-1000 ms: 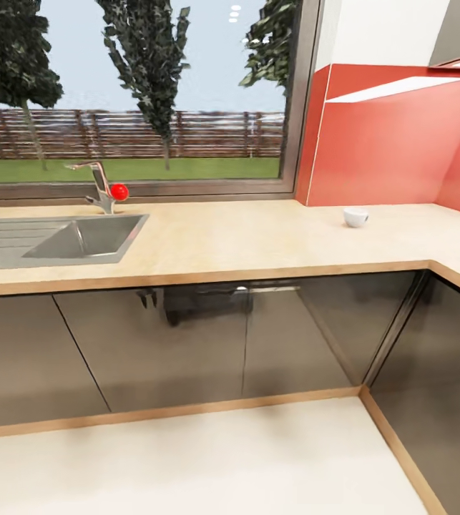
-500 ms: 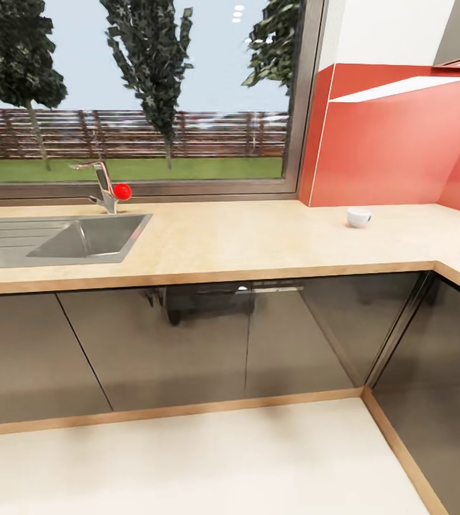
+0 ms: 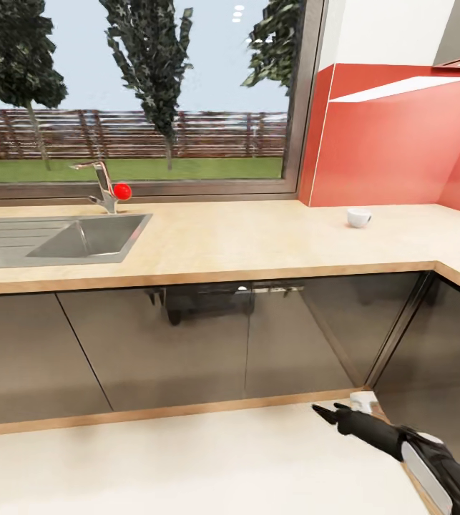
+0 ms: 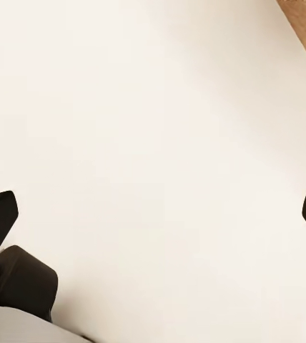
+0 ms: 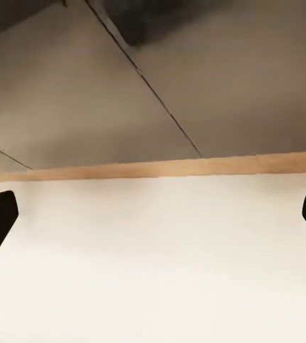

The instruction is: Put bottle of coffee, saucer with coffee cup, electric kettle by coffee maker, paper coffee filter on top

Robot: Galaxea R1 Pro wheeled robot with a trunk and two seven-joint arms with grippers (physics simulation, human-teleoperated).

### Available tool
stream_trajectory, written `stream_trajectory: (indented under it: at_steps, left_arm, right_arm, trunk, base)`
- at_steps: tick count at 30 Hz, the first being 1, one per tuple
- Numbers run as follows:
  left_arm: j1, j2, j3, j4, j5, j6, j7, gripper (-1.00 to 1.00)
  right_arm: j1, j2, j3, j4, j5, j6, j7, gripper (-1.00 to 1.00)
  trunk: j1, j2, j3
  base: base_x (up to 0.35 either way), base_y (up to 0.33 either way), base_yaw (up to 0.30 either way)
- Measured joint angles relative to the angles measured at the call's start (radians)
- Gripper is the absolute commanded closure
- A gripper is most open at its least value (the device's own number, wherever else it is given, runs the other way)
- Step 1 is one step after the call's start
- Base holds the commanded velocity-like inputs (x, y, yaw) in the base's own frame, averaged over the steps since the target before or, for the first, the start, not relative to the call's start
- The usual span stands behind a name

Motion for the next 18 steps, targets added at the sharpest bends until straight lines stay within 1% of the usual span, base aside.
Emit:
stream_trajectory:
  at_steps: [2,3,5,6,7,8,9,10,11,12,13,14,15,16,17,18]
  left_arm:
    - [0.0,0.0,0.0,0.005,0.0,-0.005,0.0,-1.0]
    - [0.0,-0.001,0.0,0.013,0.0,-0.008,0.0,-1.0]
    - [0.0,-0.001,0.0,0.027,0.001,-0.011,0.0,-1.0]
    - [0.0,-0.001,0.0,0.04,0.001,-0.016,0.0,-1.0]
    - [0.0,-0.001,0.0,0.045,0.001,-0.018,0.0,-1.0]
    - [0.0,-0.001,0.001,0.053,0.002,-0.022,-0.001,-1.0]
    - [0.0,0.0,0.002,0.069,0.002,-0.025,-0.001,-1.0]
    - [0.0,0.002,0.004,0.084,0.002,-0.028,-0.002,-1.0]
    - [0.0,0.002,0.005,0.088,0.002,-0.028,-0.002,-1.0]
    - [0.0,0.003,0.005,0.089,0.002,-0.028,-0.002,-1.0]
    - [0.0,0.004,0.006,0.09,0.002,-0.029,-0.002,-1.0]
    - [0.0,0.004,0.006,0.091,0.002,-0.029,-0.002,-1.0]
    - [0.0,0.004,0.006,0.092,0.002,-0.029,-0.002,-1.0]
    - [0.001,0.004,0.006,0.092,0.002,-0.029,-0.002,-1.0]
    - [0.002,0.004,0.006,0.093,0.002,-0.029,-0.002,-1.0]
    - [0.016,0.005,0.005,0.093,0.002,-0.029,-0.002,-1.0]
  right_arm:
    - [0.0,-0.006,-0.011,-0.094,0.002,0.062,0.001,-1.0]
    - [-0.002,-0.01,-0.038,-0.172,0.0,0.119,0.001,-1.0]
    - [-0.007,-0.012,-0.08,-0.251,0.002,0.18,0.002,-1.0]
    - [-0.02,-0.014,-0.122,-0.318,-0.001,0.244,0.002,-1.0]
    - [-0.032,-0.014,-0.142,-0.352,-0.001,0.28,0.001,-1.0]
    - [-0.065,-0.016,-0.169,-0.407,-0.006,0.352,-0.001,-1.0]
    - [-0.136,-0.017,-0.194,-0.474,-0.005,0.465,-0.003,-1.0]
    - [-0.284,-0.036,-0.213,-0.53,0.017,0.623,-0.018,-1.0]
    - [-0.458,-0.055,-0.217,-0.541,0.029,0.666,-0.031,-1.0]
    - [-0.495,-0.064,-0.218,-0.544,0.038,0.681,-0.037,-1.0]
    - [-0.548,-0.077,-0.219,-0.546,0.062,0.7,-0.048,-1.0]
    - [-0.62,-0.086,-0.22,-0.544,0.085,0.714,-0.062,-1.0]
    - [-0.657,-0.09,-0.22,-0.538,0.101,0.718,-0.07,-1.0]
    - [-0.748,-0.096,-0.22,-0.502,0.148,0.726,-0.097,-1.0]
    - [-0.824,-0.099,-0.22,-0.462,0.18,0.731,-0.115,-1.0]
    - [-0.963,-0.101,-0.211,-0.326,0.291,0.731,-0.133,-1.0]
  trunk:
    - [0.0,0.0,0.0]
    - [0.0,0.0,0.0]
    - [0.0,0.0,0.0]
    - [0.0,0.0,0.0]
    - [0.0,0.0,0.0]
    - [0.0,0.0,0.0]
    - [0.0,0.0,0.0]
    - [0.0,0.0,0.0]
    - [0.0,0.0,0.0]
    - [0.0,0.0,0.0]
    - [0.0,0.0,0.0]
    - [0.0,0.0,0.0]
    - [0.0,0.0,0.0]
    - [0.0,0.0,0.0]
    - [0.0,0.0,0.0]
    - [0.0,0.0,0.0]
  base:
    - [0.0,0.0,0.0]
    - [0.0,0.0,0.0]
    - [0.0,0.0,0.0]
    - [0.0,0.0,0.0]
    - [0.0,0.0,0.0]
    - [0.0,0.0,0.0]
    - [0.0,0.0,0.0]
    - [0.0,0.0,0.0]
    - [0.0,0.0,0.0]
    - [0.0,0.0,0.0]
    - [0.0,0.0,0.0]
    - [0.0,0.0,0.0]
    - [0.0,0.0,0.0]
    - [0.0,0.0,0.0]
    - [0.0,0.0,0.0]
    - [0.0,0.0,0.0]
